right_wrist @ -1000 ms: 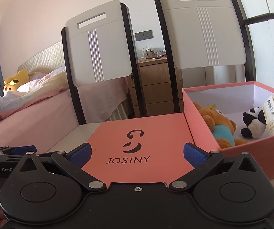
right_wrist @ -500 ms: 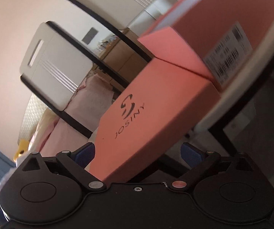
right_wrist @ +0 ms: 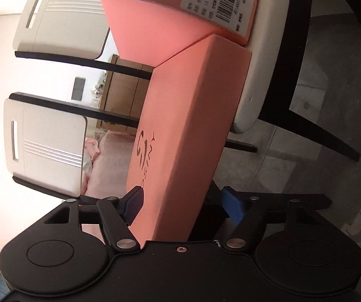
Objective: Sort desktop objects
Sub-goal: 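Grasp the lid edge with the right gripper while the left gripper grasps the same edge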
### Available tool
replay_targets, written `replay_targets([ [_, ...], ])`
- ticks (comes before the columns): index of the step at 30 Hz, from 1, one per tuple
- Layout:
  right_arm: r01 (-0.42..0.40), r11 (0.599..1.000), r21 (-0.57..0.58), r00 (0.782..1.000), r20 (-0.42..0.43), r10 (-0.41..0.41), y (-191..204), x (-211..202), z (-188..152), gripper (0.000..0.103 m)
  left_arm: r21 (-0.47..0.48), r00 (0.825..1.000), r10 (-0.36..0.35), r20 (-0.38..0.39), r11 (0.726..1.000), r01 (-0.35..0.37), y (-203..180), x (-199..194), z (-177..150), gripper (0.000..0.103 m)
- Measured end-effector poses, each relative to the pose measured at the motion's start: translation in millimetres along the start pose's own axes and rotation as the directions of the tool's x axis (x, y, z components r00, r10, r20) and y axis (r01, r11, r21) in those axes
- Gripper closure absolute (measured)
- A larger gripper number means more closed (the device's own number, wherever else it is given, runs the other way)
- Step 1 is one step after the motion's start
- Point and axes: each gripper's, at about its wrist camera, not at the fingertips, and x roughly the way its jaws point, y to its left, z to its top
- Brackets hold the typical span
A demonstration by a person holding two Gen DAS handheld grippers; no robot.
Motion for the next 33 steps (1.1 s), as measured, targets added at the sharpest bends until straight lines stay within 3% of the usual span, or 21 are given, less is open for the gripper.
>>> replay_targets([
  [1,-0.008,1.0,0.004,1.0,0.008,0.008,-0.9,2.1,-0.9,0.049,-0.013,1.0,-0.005,-0.011,1.0,0.005,2.6,0.8,0.3,0.0],
  [3,-0.027,1.0,0.016,0.999,0.019,0.027,-2.6,5.0,-2.4,0.057,-0.041,0.999,-0.019,-0.034,0.999,0.018,8.4,1.5,1.7,0.0],
  [8,-0.035,0.999,0.024,0.999,0.028,0.034,-4.2,-0.9,-5.1,0.058,-0.046,1.0,-0.021,-0.009,0.999,0.02,20.4,7.4,6.1,0.0],
  [11,-0.035,0.999,0.024,0.999,0.016,0.035,-5.6,-8.6,-6.1,0.058,-0.023,0.992,0.007,-0.122,1.0,-0.01,27.3,29.3,5.1,0.0],
  [15,-0.054,0.998,0.032,0.999,-0.004,0.054,-12.1,-23.3,-7.9,0.059,-0.051,0.992,-0.043,-0.119,0.998,0.037,36.5,30.1,8.6,0.0],
  [18,-0.063,0.997,0.036,0.998,-0.014,0.063,-16.4,-36.8,-8.3,0.059,-0.091,0.983,-0.086,-0.159,0.993,0.072,39.9,36.3,6.8,0.0],
  [23,-0.069,0.994,0.085,0.997,-0.022,0.071,-22.8,-56.8,-7.4,0.059,-0.174,0.956,-0.164,-0.242,0.977,0.123,47.8,50.0,1.2,0.0],
  [28,-0.082,0.993,0.085,0.996,-0.025,0.084,-29.2,-69.1,-9.8,0.06,-0.308,0.916,-0.243,-0.318,0.941,0.142,61.7,65.7,-11.6,0.0],
  [33,-0.099,0.992,0.075,0.994,-0.029,0.101,-31.6,-73.3,-11.3,0.061,-0.374,0.877,-0.308,-0.369,0.913,0.163,62.0,75.5,-28.2,0.0],
])
